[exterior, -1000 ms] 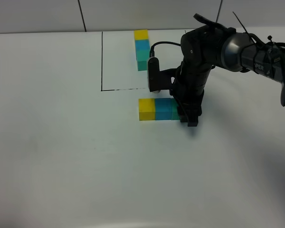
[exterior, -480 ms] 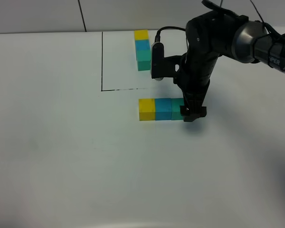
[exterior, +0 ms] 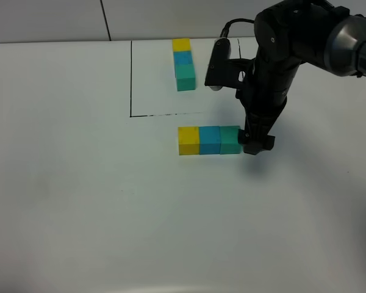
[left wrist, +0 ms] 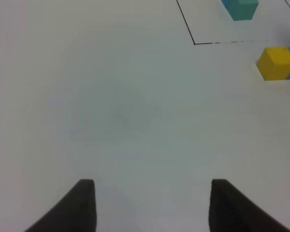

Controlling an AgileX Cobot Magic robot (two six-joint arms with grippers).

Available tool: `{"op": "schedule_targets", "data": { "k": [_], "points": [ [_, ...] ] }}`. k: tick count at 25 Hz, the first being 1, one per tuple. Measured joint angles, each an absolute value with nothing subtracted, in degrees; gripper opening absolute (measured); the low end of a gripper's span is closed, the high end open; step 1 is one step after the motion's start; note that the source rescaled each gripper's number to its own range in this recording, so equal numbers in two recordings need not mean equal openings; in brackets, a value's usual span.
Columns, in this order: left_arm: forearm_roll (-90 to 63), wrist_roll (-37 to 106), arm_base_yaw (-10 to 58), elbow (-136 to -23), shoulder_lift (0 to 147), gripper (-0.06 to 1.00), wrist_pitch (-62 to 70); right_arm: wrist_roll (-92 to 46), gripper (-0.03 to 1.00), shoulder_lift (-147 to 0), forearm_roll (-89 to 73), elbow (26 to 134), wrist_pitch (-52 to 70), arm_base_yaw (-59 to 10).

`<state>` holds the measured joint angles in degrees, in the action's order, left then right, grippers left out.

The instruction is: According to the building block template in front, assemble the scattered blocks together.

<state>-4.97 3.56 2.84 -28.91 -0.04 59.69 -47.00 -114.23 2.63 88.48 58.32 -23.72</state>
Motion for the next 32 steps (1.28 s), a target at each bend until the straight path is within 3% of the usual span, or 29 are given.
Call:
{"op": "schedule_targets", "data": {
  "k": [8, 19, 32],
  "points": [
    [-5.0, 3.6, 2.8, -28.9, 0.0, 0.15, 59.7, -39.2, 0.97, -102.1, 0.6, 71.3, 48.3, -21.4],
    [-5.0, 3.6, 2.8, -28.9, 0.0, 0.15, 59.7, -30.7, 0.97, -90.7, -1.0, 56.1, 43.7, -18.9],
    [-5.0, 3.6, 2.8, -28.9, 0.0, 0.15, 59.7, -27.7, 0.97, -88.3, -2.0, 51.4, 41.5, -18.8]
  ]
}}
